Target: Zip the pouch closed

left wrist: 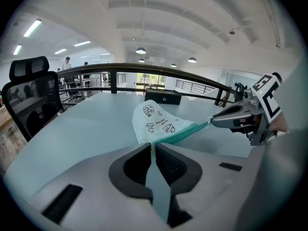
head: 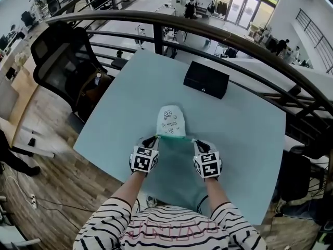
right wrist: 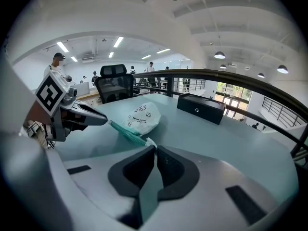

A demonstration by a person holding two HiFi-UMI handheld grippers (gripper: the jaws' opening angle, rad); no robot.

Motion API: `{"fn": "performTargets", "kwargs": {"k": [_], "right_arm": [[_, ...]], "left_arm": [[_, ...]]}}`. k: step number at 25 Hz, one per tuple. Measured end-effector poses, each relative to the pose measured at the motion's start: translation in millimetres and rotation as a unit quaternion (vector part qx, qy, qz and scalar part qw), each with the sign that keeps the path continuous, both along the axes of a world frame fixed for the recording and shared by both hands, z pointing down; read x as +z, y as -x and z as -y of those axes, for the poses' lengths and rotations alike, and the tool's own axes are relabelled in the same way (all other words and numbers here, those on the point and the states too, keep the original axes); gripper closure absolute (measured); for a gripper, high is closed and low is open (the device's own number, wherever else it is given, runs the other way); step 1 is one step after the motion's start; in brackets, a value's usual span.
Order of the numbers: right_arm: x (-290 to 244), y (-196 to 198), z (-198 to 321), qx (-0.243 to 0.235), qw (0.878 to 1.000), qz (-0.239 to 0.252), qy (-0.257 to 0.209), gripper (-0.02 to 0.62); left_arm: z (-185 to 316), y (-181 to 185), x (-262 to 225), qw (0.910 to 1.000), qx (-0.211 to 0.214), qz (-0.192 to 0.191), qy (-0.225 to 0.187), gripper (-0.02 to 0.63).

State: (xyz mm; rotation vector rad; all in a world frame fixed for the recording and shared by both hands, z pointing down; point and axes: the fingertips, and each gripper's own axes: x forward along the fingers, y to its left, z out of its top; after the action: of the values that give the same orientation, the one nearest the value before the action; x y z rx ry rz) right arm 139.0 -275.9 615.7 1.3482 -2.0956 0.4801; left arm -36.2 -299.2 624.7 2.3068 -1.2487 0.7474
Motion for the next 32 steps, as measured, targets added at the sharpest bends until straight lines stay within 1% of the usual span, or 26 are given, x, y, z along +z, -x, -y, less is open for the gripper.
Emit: {"fn": "performTargets", "kwargs": {"k": [6, 15, 22, 28, 32], "right_arm": [[1, -4, -2, 0.017, 1.000, 0.014, -0.001, 0.565], [-8, -4, -24, 0.040, 0.999, 0.026, -0.011, 0.565], [-25, 2, -50, 0.056, 0.996, 0.044, -0.044, 0.565], [-44, 5, -71, 0.072, 0.993, 0.052, -0.077, 0.566], [-51, 11, -88, 0.080, 0.991, 0.068, -0.086, 0.566]], "left_arm": [[3, 6, 0, 1.0000, 0.000, -0.002, 0.001, 0.578], [-13, 6, -13, 0.9998, 0.010, -0.011, -0.013, 0.578], [-35, 10, -36, 0.9982, 0.011, -0.032, -0.049, 0.578], [-57, 14, -61, 0.9947, 0.023, -0.051, -0.087, 0.580], [-75, 20, -73, 0.9924, 0.030, -0.057, -0.105, 0.580]]}}
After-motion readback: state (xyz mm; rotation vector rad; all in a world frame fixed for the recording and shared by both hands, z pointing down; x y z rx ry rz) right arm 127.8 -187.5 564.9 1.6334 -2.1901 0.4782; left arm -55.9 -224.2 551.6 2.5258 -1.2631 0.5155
